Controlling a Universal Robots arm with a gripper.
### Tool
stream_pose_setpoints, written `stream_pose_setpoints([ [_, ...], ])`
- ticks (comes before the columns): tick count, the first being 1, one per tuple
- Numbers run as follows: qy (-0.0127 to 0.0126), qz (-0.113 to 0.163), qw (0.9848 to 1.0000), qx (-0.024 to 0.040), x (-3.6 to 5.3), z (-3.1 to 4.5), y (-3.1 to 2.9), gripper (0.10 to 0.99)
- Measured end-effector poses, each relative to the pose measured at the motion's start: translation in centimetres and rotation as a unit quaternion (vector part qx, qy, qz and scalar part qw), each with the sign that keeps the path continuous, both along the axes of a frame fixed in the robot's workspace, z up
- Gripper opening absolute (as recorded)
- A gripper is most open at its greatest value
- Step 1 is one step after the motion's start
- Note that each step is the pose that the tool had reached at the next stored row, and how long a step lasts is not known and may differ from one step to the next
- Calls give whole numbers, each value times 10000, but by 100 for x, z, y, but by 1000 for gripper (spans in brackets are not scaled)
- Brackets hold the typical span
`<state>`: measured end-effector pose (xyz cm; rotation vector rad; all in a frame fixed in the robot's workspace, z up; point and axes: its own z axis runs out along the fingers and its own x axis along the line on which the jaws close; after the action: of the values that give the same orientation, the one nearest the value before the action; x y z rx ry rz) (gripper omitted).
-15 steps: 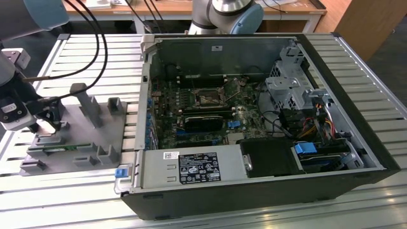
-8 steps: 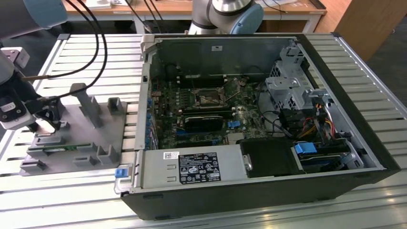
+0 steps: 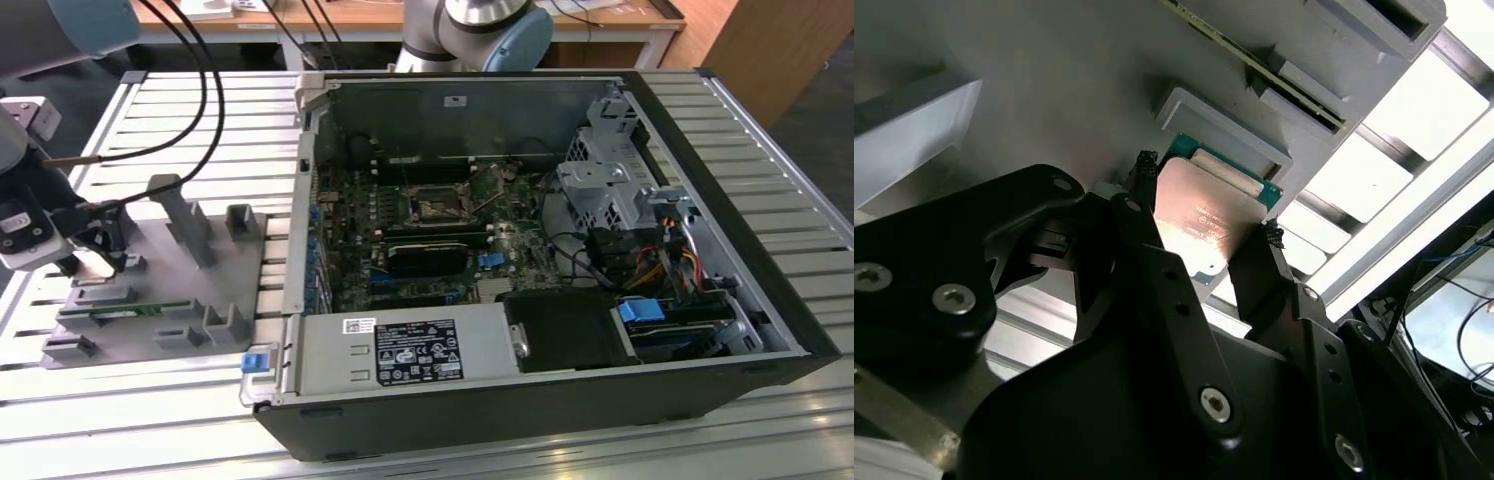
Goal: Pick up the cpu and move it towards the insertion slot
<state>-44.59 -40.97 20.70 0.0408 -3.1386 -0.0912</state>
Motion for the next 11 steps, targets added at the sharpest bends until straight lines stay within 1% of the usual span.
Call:
stream_pose_setpoints([
  [11,0,0,10000,0,0,29,0,541],
])
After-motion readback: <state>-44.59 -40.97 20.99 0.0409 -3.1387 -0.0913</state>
